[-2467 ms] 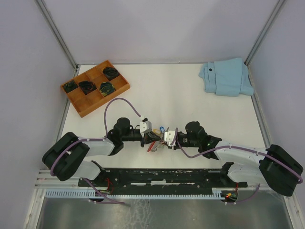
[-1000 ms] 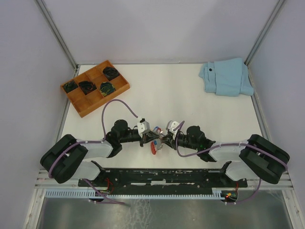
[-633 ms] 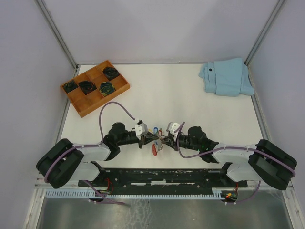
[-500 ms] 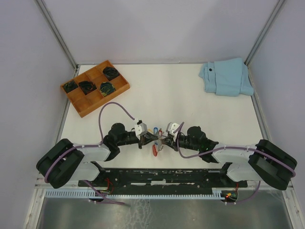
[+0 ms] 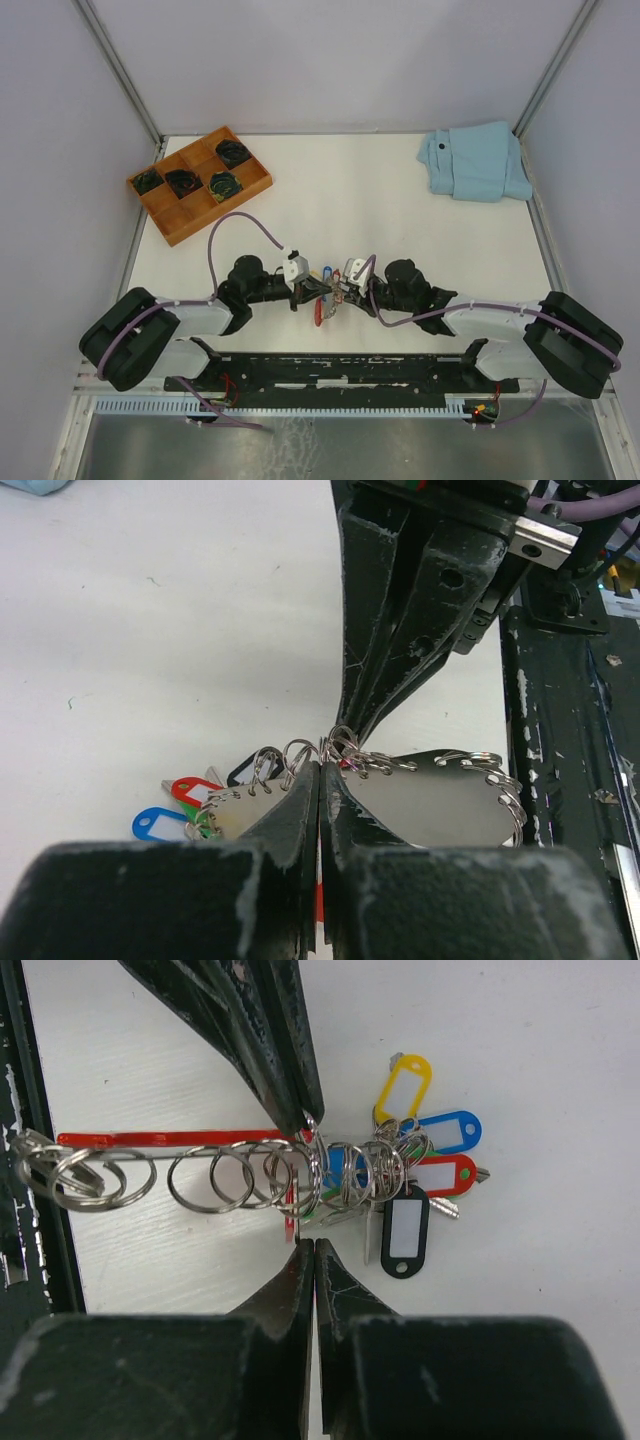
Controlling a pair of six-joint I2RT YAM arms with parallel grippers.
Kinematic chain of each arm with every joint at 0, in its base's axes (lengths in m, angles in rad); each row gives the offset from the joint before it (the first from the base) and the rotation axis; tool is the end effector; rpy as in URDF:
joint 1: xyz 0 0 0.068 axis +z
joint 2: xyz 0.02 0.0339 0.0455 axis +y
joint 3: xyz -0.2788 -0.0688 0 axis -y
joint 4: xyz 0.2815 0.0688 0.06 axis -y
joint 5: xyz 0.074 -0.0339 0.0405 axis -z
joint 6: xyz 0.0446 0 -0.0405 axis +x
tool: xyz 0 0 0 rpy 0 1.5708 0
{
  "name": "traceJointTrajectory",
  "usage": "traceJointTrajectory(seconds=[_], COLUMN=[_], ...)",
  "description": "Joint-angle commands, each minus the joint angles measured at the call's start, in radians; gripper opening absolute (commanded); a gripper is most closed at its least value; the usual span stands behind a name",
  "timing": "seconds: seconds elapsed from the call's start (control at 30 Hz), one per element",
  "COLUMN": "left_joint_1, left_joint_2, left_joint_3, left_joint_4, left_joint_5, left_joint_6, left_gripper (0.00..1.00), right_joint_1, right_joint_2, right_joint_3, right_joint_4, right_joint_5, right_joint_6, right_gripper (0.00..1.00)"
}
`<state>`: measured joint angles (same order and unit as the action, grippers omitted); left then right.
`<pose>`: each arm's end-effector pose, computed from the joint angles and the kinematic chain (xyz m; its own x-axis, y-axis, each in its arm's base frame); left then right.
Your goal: Put the keys on the keyring
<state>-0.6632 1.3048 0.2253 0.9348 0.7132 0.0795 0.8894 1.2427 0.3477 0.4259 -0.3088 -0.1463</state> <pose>0.1704 -0.1701 0.1471 -0.0358 0.1042 -0.9939 0.9817 0.1897 -0.0155 0.1513 0.2081 0.1427 -0.1490 -0.4042 -0.9025 -0.9425 0.3342 0.0059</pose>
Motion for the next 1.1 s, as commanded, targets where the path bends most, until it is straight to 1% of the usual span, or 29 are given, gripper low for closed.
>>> traceJointTrajectory(seconds=[0.0,0.13,0.27,0.33,0.4,0.47,0.53,0.73,0.87,1.07], left_joint_1=[0.002,0.002,0.002,0.0,-0.007,-0.018,-0.028,-0.035,-0.036,-0.036], left_joint_2=[0.011,-0.012,-0.022,-0.021,-0.018,-0.015,-0.007,0.004,0.016,0.014], left_joint_3=[0.045,0.057,0.087,0.101,0.113,0.131,0.149,0.156,0.163,0.163], left_joint_4=[0.045,-0.045,-0.163,-0.203,-0.242,-0.306,-0.342,-0.36,-0.364,-0.356], left_joint_5=[0.058,0.031,0.024,0.035,0.042,0.038,0.033,0.028,0.033,0.038], left_joint_6=[0.001,0.054,0.117,0.141,0.167,0.2,0.22,0.233,0.233,0.23], left_gripper=[0.03,0.03,0.03,0.03,0.03,0.03,0.03,0.03,0.03,0.03], right_joint_1=[-0.001,-0.001,-0.001,-0.002,-0.003,-0.004,-0.006,-0.007,-0.008,-0.007], right_joint_2=[0.023,-0.024,-0.133,-0.193,-0.215,-0.205,-0.162,-0.037,-0.003,0.026], right_joint_3=[0.063,0.053,0.065,0.069,0.073,0.078,0.086,0.132,0.127,0.124], right_joint_4=[-0.007,-0.047,-0.165,-0.192,-0.193,-0.179,-0.155,-0.095,-0.065,-0.048], right_joint_5=[-0.002,0.013,0.076,0.077,0.076,0.075,0.076,0.046,0.056,-0.02], right_joint_6=[-0.032,-0.049,-0.084,-0.09,-0.083,-0.079,-0.068,-0.03,-0.038,-0.037], right_gripper=[0.06,0.08,0.18,0.23,0.25,0.26,0.26,0.26,0.27,0.3])
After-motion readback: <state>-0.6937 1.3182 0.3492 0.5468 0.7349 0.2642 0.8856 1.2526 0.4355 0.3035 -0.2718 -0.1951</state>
